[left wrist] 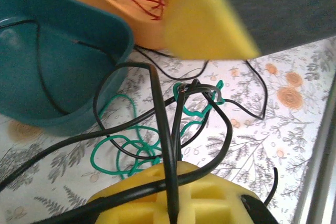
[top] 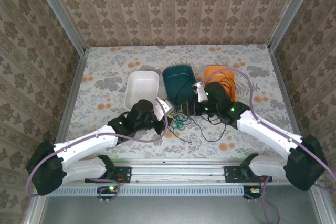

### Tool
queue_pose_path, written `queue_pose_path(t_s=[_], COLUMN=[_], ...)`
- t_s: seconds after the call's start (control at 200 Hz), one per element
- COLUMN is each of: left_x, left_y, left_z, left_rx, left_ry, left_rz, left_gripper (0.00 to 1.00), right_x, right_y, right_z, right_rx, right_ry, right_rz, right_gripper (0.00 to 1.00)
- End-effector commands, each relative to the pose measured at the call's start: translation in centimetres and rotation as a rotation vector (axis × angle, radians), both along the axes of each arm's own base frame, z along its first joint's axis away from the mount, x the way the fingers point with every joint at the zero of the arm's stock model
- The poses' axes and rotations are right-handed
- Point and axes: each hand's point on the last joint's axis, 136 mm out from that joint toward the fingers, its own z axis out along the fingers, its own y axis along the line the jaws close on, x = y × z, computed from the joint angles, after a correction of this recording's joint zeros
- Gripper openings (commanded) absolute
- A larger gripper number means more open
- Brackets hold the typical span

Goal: Untangle the cables

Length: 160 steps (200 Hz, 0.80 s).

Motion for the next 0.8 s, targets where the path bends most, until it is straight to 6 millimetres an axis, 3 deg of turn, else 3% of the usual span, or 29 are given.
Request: queue_pose_path(t_s=[0.0, 0.215, 0.34, 0.625, 0.795], left_x=[-0.7, -0.8, 0.3, 0.9, 0.4], left_y=[-1.0, -1.4, -0.8, -0.7, -1.3], left_z=[1.2, 1.6, 1.4, 0.9, 2.0], left_rx=[-0.009, -0.008, 0.016, -0.007, -0.086], left_ry=[-0.032, -0.046, -0.078, -0.019, 0.033], left_rz=[-0.078, -0.093, -0.027, -0.006, -0.055], left_gripper=[0.00, 0.00, 0.00, 0.00, 0.00], right_x=[-0.2, -0.1, -0.5, -6.1, -7.0], right_y=[2.1, 2.6, 2.3, 1.8, 2.0], right_z=[1.2, 0.6, 1.0, 1.4, 0.4], right_rx=[0.016, -0.004, -0.007, 0.046, 0.054], right_ry=[-0.033, -0.017, -0.019, 0.036, 0.073], right_rz=[0.124, 0.160, 0.156, 0.317, 0.356], right_gripper=[0.52, 0.53, 0.53, 0.48, 0.48])
